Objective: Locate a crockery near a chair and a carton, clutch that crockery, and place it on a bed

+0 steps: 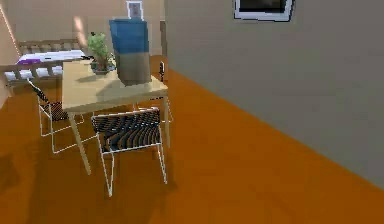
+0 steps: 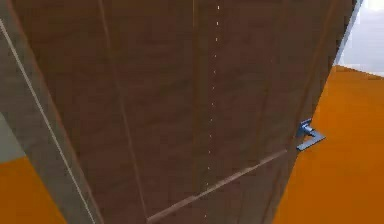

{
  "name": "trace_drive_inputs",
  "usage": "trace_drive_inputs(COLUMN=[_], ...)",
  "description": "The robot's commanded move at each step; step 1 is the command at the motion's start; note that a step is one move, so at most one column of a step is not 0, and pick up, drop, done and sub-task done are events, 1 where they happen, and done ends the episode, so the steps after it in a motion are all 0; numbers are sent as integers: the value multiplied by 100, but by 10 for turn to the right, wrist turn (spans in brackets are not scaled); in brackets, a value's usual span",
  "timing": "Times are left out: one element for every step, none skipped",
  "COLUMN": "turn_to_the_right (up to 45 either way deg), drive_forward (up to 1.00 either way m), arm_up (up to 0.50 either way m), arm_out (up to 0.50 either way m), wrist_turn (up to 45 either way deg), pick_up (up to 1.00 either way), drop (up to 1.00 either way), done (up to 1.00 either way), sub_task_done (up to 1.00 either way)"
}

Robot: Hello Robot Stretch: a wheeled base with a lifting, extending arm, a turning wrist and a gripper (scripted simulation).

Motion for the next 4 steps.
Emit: trace_drive_inputs(turn_to_the_right=[-300,0,360,0], drive_forward=[0,15,0,95], arm_up=[0,0,0,0], arm_out=[0,0,0,0], wrist_turn=[0,0,0,0], pick_up=[0,0,0,0], drop=[0,0,0,0], done=[0,0,0,0], sub_task_done=[0,0,0,0])
